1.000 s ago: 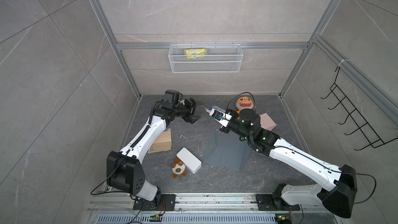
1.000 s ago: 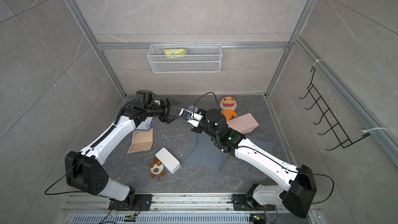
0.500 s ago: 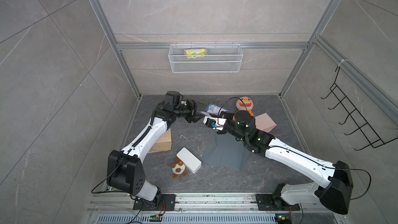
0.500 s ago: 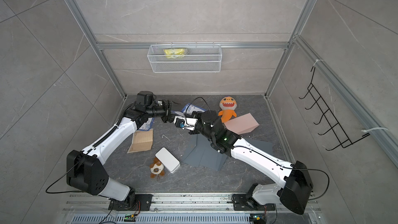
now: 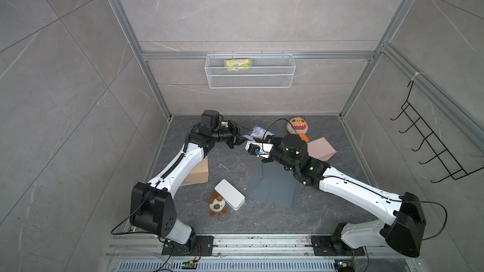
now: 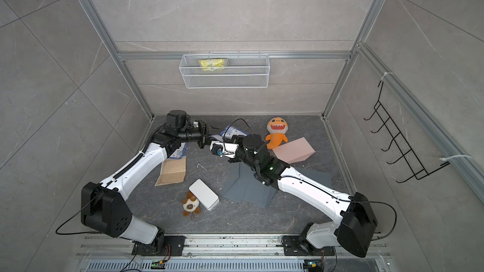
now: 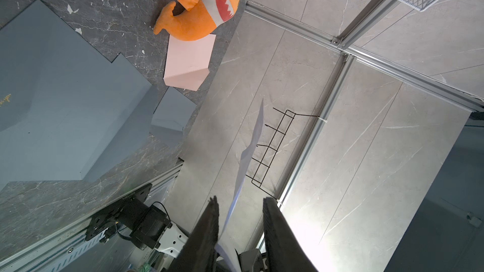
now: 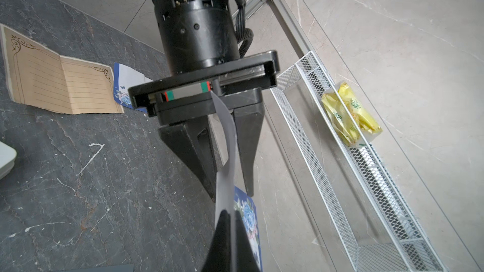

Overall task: Take the letter paper out of the envelope
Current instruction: Unfold the letter paper.

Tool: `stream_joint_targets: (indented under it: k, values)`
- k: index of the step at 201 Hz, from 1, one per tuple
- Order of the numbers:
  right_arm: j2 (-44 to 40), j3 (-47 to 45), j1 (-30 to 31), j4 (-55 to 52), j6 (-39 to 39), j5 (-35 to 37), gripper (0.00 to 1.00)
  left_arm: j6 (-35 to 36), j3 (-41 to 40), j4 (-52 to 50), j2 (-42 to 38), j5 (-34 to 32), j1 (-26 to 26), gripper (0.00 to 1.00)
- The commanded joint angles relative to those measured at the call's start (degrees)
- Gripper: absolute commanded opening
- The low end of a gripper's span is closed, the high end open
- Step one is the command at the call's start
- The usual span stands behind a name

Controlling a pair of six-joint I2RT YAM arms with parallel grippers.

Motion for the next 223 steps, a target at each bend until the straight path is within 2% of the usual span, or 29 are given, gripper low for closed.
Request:
stream_joint_targets:
  k: [1,38,99,131,150,160,174,185,197,223]
  values:
    - [0.65,-0.12,0.26,1.53,0.2,0.82,0.0,0.02,0.28,1.86,-0.5,2.29,-0.21,0.3]
    - [0.38,-0.29,0.26,1.14,0.23,0.61,0.0,0.29,0.58,1.79,0.03,2.18,-0.45,0.25]
    - [0.16,-0.56,0.33,1.1,1.25,0.45,0.0,1.39,1.78,0.28,0.47,1.84,-0.43,0.12]
    - [-0.27,-0.64,0.67,0.7,3.12,0.13,0.0,1.73,2.29,0.01,0.42,1.3,-0.47,0.0]
    - [-0.8,-0.73,0.88,-0.27,5.21,0.15,0.0,1.9,2.51,0.9,0.31,0.61,-0.39,0.0]
    - [-1.32,-0.58,0.89,-1.23,6.72,0.02,0.08,2.04,2.66,1.64,0.12,0.04,-0.39,0.0]
    - [-2.72,0.62,1.05,-5.06,11.86,-0.45,0.35,3.12,3.57,2.86,-0.21,-1.13,-0.15,0.0]
    - [-4.12,2.68,0.97,-10.28,18.57,-0.57,0.49,4.91,4.94,2.82,-0.48,-2.31,0.29,0.0]
    - [-5.61,5.03,0.95,-16.97,26.11,-1.18,0.58,7.36,6.16,2.75,-0.74,-3.4,1.05,0.0]
    - [-8.91,6.99,0.53,-26.9,41.83,-4.99,0.7,11.86,6.54,5.27,-0.76,-4.76,2.22,0.0]
